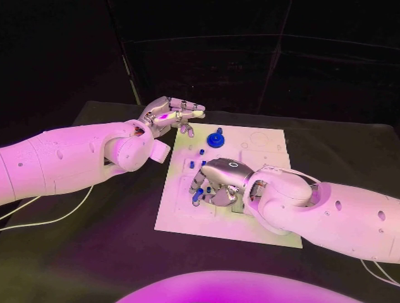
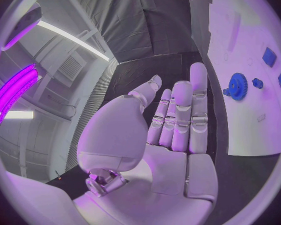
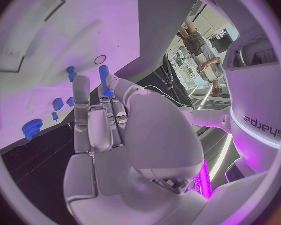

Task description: Assemble the parts on the task board

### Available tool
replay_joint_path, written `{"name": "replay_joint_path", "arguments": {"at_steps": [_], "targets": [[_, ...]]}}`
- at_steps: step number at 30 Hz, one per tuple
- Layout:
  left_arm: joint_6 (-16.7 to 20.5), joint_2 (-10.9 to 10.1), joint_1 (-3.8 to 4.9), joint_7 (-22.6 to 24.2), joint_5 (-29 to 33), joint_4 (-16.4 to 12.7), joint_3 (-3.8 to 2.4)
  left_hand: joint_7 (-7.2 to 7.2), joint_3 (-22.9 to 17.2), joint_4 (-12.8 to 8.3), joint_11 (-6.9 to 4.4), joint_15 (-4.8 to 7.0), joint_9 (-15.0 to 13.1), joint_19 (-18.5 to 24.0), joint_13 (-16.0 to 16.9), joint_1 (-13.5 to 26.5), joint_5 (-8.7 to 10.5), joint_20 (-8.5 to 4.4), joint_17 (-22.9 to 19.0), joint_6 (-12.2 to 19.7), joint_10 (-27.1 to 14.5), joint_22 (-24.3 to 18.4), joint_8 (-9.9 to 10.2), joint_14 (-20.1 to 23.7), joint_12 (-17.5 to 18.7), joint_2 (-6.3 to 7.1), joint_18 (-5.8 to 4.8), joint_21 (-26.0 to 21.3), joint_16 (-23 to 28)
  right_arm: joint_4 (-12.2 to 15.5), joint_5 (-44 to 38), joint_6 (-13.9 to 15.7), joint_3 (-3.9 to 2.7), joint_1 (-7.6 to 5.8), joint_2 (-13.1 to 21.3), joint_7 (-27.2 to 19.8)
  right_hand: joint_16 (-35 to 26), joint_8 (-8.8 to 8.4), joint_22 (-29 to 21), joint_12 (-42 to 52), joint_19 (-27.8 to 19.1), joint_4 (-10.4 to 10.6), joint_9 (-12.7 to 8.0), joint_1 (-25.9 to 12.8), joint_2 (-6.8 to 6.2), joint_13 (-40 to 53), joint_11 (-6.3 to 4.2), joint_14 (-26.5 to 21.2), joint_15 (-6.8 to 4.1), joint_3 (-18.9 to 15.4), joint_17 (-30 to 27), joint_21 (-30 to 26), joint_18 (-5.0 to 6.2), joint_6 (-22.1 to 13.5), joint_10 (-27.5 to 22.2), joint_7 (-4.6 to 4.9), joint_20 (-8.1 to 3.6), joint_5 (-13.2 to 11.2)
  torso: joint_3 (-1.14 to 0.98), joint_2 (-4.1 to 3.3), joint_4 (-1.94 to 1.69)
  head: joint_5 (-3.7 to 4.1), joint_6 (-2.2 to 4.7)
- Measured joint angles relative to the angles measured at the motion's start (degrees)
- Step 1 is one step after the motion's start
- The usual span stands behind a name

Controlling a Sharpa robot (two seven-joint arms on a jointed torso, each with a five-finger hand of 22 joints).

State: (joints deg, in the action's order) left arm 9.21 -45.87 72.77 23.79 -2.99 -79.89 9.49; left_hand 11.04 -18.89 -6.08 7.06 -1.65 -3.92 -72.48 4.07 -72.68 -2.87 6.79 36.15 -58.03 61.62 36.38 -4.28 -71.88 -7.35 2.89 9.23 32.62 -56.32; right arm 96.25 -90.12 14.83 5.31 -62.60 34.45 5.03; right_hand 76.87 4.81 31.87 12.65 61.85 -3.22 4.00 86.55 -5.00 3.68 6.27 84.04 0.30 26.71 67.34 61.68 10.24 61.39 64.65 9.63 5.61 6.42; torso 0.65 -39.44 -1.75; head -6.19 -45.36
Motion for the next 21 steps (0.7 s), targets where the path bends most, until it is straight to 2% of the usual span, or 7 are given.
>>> {"name": "replay_joint_path", "arguments": {"at_steps": [21], "targets": [[-0.1,0.1,0.0,0.0,0.0,0.1,0.0,0.0,0.0,0.0,0.0,0.0,0.0,0.0,0.0,0.0,0.0,-0.03,0.0,0.0,0.0,-0.1,0.0,0.0,0.0,0.0,0.0,0.0,0.0,-1.1,-2.1,-1.7,0.31,0.76,-0.8,0.3,0.0,0.0,0.1,0.0,-0.2,-0.2,0.0,-0.1,-0.15,0.0,-0.03,0.0,0.0,0.2,0.1,0.3,0.0,0.0,0.0,0.0,0.21,0.3,0.02,0.02,-0.04,-0.25,-0.1]]}}
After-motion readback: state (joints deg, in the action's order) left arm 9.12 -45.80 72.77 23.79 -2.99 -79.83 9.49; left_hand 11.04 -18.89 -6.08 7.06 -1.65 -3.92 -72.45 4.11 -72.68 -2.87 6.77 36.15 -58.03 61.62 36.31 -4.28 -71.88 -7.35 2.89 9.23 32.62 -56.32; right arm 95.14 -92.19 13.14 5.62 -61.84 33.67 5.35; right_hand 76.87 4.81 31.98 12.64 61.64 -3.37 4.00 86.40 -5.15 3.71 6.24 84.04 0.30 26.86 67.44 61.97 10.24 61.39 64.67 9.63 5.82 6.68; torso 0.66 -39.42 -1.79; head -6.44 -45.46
